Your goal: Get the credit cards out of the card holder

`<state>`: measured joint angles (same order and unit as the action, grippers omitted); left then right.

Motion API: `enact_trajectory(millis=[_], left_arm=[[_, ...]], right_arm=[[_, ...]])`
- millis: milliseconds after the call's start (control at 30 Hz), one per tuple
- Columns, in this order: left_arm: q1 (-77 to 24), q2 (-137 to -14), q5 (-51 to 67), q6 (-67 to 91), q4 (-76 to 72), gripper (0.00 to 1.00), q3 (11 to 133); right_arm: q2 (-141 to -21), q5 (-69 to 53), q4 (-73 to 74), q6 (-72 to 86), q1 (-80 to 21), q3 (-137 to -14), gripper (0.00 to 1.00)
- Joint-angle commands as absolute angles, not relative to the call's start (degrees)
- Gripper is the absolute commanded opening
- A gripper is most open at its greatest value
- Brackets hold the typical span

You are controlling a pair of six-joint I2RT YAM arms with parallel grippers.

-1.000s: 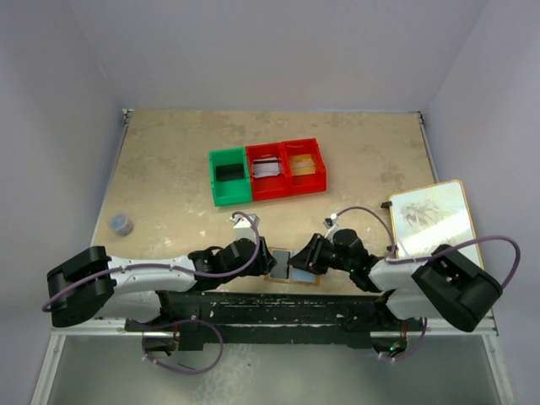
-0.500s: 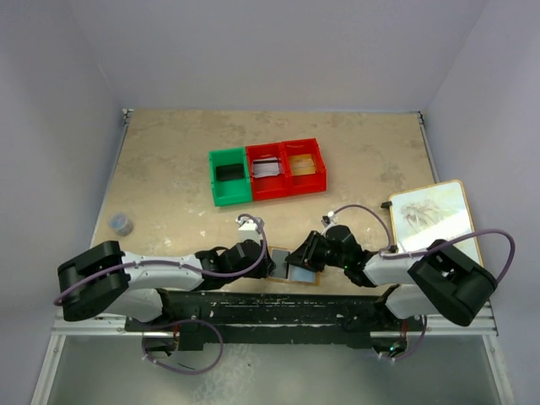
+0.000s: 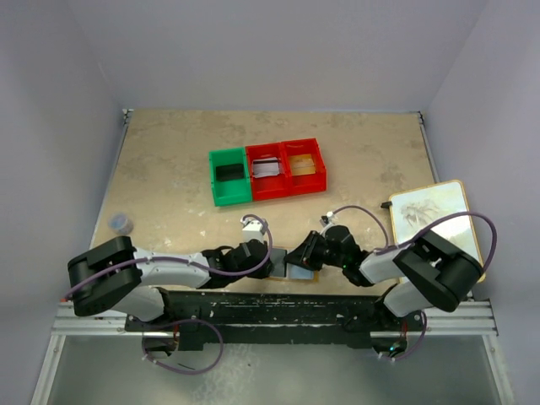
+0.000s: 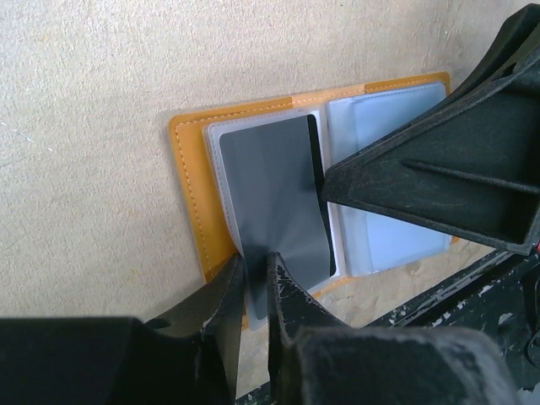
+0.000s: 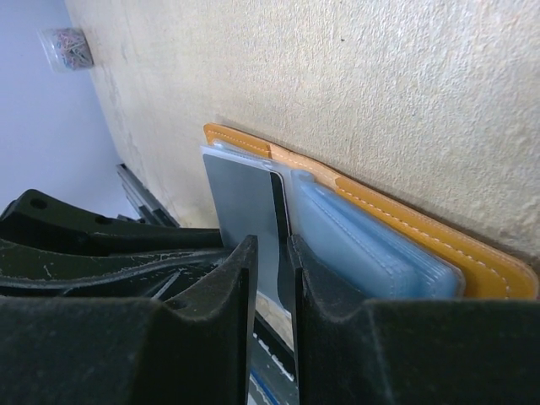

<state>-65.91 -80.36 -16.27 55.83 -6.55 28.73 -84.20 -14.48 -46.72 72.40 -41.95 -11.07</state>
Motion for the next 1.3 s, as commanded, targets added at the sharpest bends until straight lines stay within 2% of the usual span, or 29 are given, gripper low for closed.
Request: enact_trajectory(millis=[0,133,333,567,733,933,1267], left_arm=[[-66.2,-79.4,-17.6,55.3,-5.2,0.15,29.8],[-66.3,-75.9,-19.8,55.0,-2.5,0.22,30.3],[-66.3,-74.0,-19.1,55.1,-5.8,0.23,30.8],[-66.3,-79.7,-14.6,54.5,-11.1,0.16,30.8],[-66.3,-82.1,-16.0,56.1,-10.4,0.11,30.0],[-66.3,-78.6,-18.1,57.1,-9.4,0.10,27.6],[-66.3,-78.8,-16.1,55.7,-10.7,0.12,28.3]], right_arm=[[-83.4,-12.5,-40.2,72.0,-42.9,-11.1,0.25],[-79.1,-9.8,-33.1,70.7,-42.9,-12.5,0.28],[-76.9,-9.4,-29.4,69.6,-42.9,-12.8,0.30],[-76.7,-9.5,-29.5,69.8,-42.9,-13.0,0.29],[-74.5,-9.1,-26.3,68.9,-43.0,-14.7,0.30],[-71.5,-7.9,-21.1,68.2,-43.0,-16.2,0.31],[-73.0,-8.0,-21.4,68.8,-43.1,-16.2,0.31]])
